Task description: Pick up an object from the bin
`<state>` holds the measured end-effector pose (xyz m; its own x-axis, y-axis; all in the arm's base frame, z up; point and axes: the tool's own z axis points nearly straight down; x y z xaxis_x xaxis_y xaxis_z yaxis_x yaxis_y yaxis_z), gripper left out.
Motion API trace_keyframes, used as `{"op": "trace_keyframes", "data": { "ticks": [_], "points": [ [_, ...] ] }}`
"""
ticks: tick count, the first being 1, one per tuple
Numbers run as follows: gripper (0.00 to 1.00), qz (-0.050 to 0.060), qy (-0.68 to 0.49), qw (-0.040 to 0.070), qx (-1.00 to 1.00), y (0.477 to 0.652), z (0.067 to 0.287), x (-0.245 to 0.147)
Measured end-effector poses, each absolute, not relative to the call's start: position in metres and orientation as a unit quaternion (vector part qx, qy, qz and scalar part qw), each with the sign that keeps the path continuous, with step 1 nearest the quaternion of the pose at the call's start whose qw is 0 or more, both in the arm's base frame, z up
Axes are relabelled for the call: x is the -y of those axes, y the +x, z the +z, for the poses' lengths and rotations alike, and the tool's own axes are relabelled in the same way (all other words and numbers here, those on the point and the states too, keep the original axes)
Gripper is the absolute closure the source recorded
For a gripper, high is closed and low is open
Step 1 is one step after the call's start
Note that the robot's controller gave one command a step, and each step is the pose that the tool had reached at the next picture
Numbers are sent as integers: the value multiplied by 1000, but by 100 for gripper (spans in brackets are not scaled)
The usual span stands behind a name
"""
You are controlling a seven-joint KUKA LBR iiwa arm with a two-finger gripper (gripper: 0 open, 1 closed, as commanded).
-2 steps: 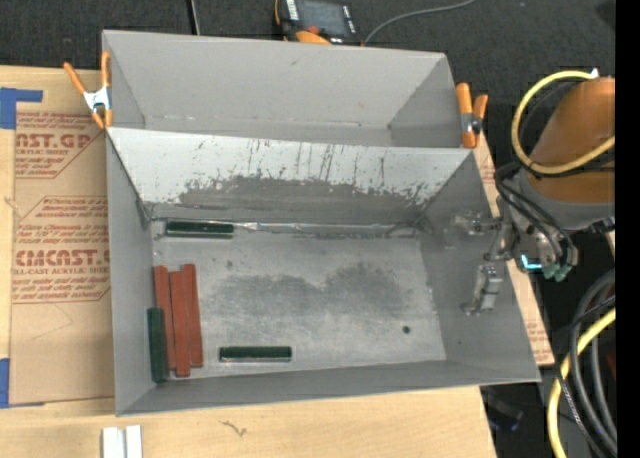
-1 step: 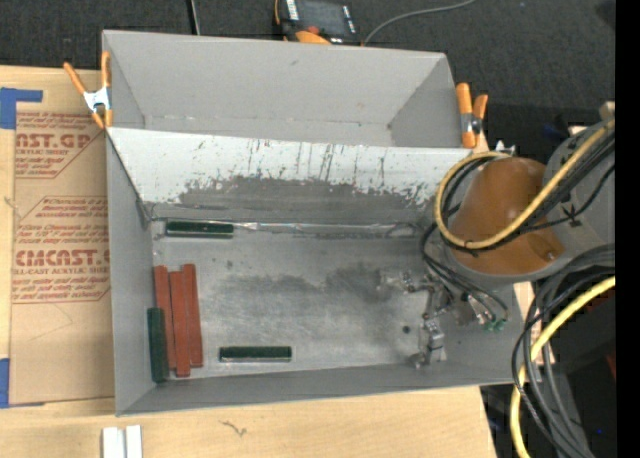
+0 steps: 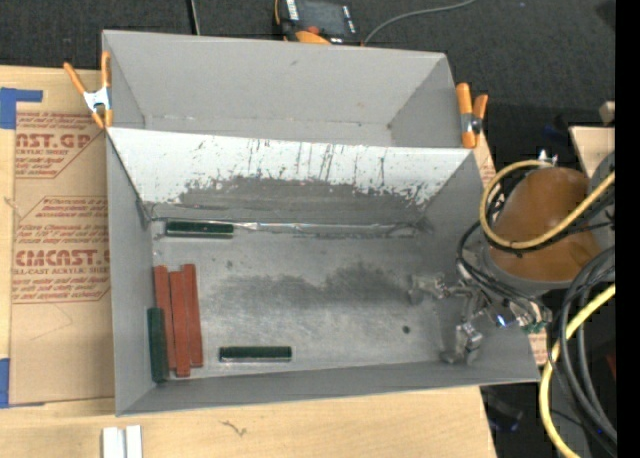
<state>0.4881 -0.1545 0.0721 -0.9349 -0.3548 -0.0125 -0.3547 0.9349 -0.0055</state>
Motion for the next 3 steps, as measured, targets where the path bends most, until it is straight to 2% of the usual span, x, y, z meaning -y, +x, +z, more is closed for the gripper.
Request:
{"op": "trace_keyframes", "data": {
  "ticks": [1, 2, 3],
  "points": [
    [0, 6, -528, 3, -849, 487, 74, 137],
    [0, 1, -588, 3, -809, 553, 70, 67],
    [0, 1, -593, 4, -805, 594, 93, -62]
  ]
}}
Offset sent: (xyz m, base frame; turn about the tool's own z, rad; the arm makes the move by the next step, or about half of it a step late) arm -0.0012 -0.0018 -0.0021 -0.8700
